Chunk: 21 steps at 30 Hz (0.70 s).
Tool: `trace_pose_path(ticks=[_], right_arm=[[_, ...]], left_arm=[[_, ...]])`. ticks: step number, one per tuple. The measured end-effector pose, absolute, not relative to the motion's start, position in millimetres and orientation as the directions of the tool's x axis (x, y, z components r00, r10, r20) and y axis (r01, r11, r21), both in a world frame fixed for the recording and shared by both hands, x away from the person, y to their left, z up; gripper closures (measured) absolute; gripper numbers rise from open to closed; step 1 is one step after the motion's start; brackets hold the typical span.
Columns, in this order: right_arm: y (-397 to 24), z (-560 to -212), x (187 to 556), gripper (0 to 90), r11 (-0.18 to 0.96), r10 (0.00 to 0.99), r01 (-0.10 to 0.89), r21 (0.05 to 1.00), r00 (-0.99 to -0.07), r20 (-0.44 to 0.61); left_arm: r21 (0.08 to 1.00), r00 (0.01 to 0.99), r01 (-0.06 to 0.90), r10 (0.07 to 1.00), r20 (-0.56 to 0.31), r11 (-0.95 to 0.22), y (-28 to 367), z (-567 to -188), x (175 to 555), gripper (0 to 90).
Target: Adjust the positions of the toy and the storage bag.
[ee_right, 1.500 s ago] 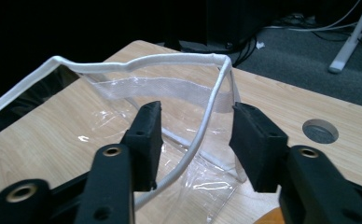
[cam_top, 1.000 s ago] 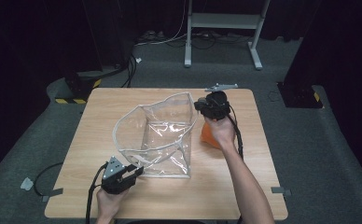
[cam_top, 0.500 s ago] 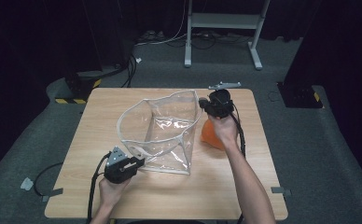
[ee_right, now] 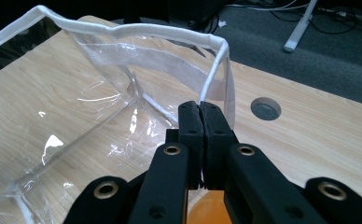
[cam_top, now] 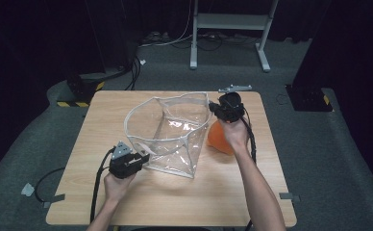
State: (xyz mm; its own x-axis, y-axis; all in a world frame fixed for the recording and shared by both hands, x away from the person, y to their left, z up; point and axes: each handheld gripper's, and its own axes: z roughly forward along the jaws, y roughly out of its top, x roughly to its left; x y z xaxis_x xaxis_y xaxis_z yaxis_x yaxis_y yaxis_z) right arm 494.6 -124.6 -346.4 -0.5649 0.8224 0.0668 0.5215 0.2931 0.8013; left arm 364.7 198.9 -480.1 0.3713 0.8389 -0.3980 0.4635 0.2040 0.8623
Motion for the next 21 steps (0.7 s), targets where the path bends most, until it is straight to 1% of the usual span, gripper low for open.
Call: trace_pose_path(ticks=[11,21], right_arm=[[-131.5,-347.7,486.6,88.4,0.299,0.819,0.522,0.798,-0.571,0.067],[-135.9,-348.4,479.7,88.3,0.303,0.814,0.524,0.796,-0.577,0.069]], left_arm=[[0.856,0.337,0.464,0.848,-0.410,0.229,204.2,-479.4,378.7,67.1],[0.857,0.323,0.466,0.858,-0.398,0.222,205.7,-477.8,386.2,66.7]])
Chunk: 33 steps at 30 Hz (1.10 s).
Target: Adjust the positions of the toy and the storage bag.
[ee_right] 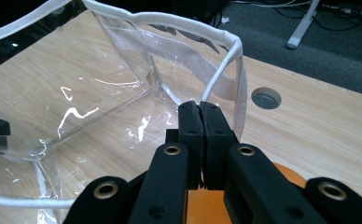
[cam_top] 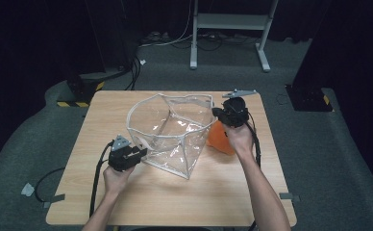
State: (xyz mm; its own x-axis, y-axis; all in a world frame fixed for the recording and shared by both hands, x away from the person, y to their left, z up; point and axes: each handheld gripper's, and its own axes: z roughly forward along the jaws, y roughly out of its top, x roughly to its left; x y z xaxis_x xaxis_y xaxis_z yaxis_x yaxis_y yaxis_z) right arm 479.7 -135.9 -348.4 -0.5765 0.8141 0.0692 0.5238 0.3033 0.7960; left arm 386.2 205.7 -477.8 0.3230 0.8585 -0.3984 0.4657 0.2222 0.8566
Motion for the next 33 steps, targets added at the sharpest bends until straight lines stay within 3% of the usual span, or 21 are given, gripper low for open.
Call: trace_pose_path(ticks=[7,13,20,33], right_arm=[[-138.9,-349.2,477.2,85.9,0.295,0.815,0.527,0.797,-0.575,0.079],[-146.5,-347.5,474.2,62.2,0.237,0.819,0.506,0.829,-0.563,0.109],[-165.7,-341.7,462.6,42.4,0.182,0.832,0.465,0.867,-0.542,0.116],[-198.2,-358.3,440.1,28.0,0.157,0.859,0.422,0.893,-0.504,0.087]], left_arm=[[0.858,0.319,0.462,0.860,-0.398,0.226,204.5,-476.9,388.9,65.5],[0.863,0.317,0.450,0.862,-0.395,0.230,206.3,-474.6,384.5,57.8],[0.857,0.307,0.450,0.858,-0.413,0.251,211.8,-476.6,378.3,44.7],[0.855,0.288,0.446,0.862,-0.417,0.264,230.0,-478.7,360.4,32.0]])
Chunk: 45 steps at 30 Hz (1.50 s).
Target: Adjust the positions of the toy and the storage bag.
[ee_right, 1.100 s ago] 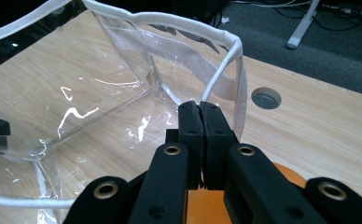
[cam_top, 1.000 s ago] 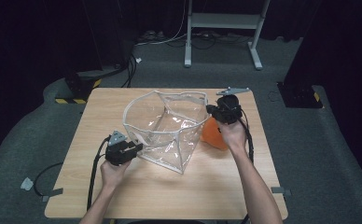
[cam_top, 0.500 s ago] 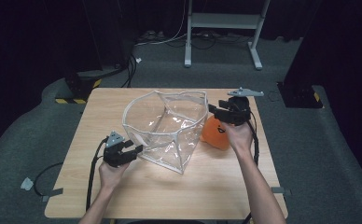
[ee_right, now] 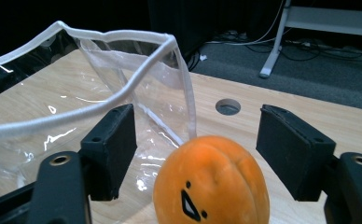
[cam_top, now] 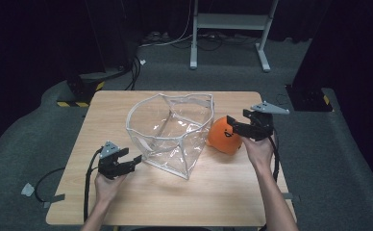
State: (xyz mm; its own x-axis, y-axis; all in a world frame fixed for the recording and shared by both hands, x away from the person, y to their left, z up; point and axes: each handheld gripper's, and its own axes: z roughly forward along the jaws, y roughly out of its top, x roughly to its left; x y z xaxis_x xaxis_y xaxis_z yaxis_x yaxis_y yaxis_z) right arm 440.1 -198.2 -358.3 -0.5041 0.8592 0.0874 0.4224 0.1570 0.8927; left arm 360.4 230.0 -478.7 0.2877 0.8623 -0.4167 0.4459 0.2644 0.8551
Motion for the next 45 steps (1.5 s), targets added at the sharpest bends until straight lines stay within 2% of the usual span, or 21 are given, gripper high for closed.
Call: trace_pose_path(ticks=[8,15,22,26,28,32,37,45], right_arm=[[-210.1,-379.1,428.6,25.3,0.164,0.873,0.418,0.894,-0.483,0.066],[-222.2,-415.2,442.0,23.3,0.134,0.884,0.495,0.859,-0.450,0.122],[-222.2,-436.3,454.3,23.7,0.125,0.884,0.543,0.830,-0.440,0.155],[-219.6,-443.7,455.1,37.9,0.126,0.872,0.542,0.831,-0.459,0.167],[-218.0,-444.3,452.8,51.7,0.145,0.870,0.529,0.836,-0.470,0.147],[-217.6,-444.8,449.5,69.4,0.169,0.856,0.519,0.838,-0.499,0.136],[-215.9,-443.2,443.0,76.6,0.191,0.846,0.494,0.848,-0.521,0.113],[-215.3,-434.6,417.0,78.7,0.200,0.819,0.469,0.860,-0.562,0.117]], left_arm=[[0.859,0.255,0.444,0.883,-0.394,0.256,240.9,-483.1,352.9,28.1],[0.855,0.225,0.451,0.894,-0.388,0.258,247.8,-491.4,349.0,26.4],[0.849,0.203,0.464,0.903,-0.379,0.252,252.9,-498.6,347.9,26.0],[0.843,0.188,0.472,0.904,-0.383,0.259,257.5,-503.2,346.4,26.0],[0.842,0.181,0.468,0.904,-0.387,0.267,258.8,-504.2,346.3,26.0],[0.842,0.174,0.469,0.907,-0.384,0.266,260.8,-506.8,346.7,26.0],[0.837,0.159,0.476,0.909,-0.385,0.271,261.7,-511.9,347.3,26.2],[0.838,0.145,0.478,0.917,-0.371,0.264,262.5,-516.7,348.2,26.3]])
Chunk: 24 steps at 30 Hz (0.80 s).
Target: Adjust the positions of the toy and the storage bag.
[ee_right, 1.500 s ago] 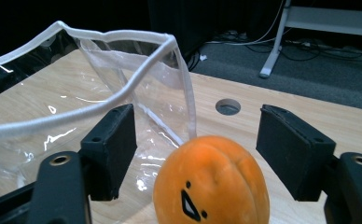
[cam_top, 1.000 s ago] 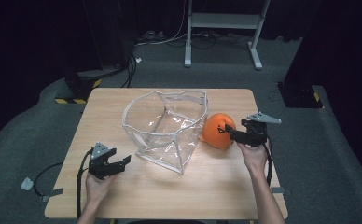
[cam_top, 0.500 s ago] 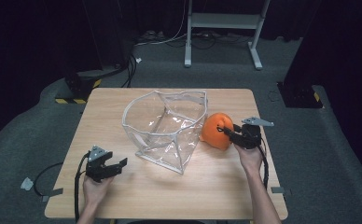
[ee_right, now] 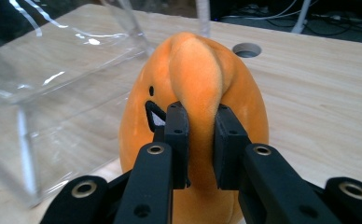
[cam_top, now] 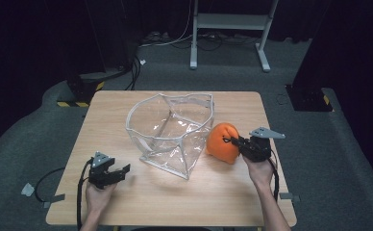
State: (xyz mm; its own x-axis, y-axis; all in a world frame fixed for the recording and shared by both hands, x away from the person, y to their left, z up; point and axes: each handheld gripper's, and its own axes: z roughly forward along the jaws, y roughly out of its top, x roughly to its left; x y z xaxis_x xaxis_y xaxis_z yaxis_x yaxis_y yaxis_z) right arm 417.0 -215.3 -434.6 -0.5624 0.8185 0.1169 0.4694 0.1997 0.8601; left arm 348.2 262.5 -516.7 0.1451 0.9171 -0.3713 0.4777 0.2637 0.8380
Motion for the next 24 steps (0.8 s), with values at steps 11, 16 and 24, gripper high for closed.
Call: trace_pose_path(ticks=[11,16,24], right_arm=[[-206.4,-445.7,367.5,78.7,0.204,0.772,0.454,0.868,-0.619,0.142],[-204.0,-449.2,357.8,78.3,0.197,0.772,0.444,0.874,-0.620,0.142],[-207.4,-452.7,353.0,62.4,0.171,0.783,0.440,0.882,-0.604,0.150]], left_arm=[[0.842,0.115,0.465,0.925,-0.363,0.272,263.0,-522.3,352.7,26.5],[0.846,0.102,0.463,0.932,-0.348,0.265,263.5,-524.5,355.0,26.5],[0.851,0.079,0.469,0.949,-0.305,0.235,264.2,-530.1,358.8,26.7]])
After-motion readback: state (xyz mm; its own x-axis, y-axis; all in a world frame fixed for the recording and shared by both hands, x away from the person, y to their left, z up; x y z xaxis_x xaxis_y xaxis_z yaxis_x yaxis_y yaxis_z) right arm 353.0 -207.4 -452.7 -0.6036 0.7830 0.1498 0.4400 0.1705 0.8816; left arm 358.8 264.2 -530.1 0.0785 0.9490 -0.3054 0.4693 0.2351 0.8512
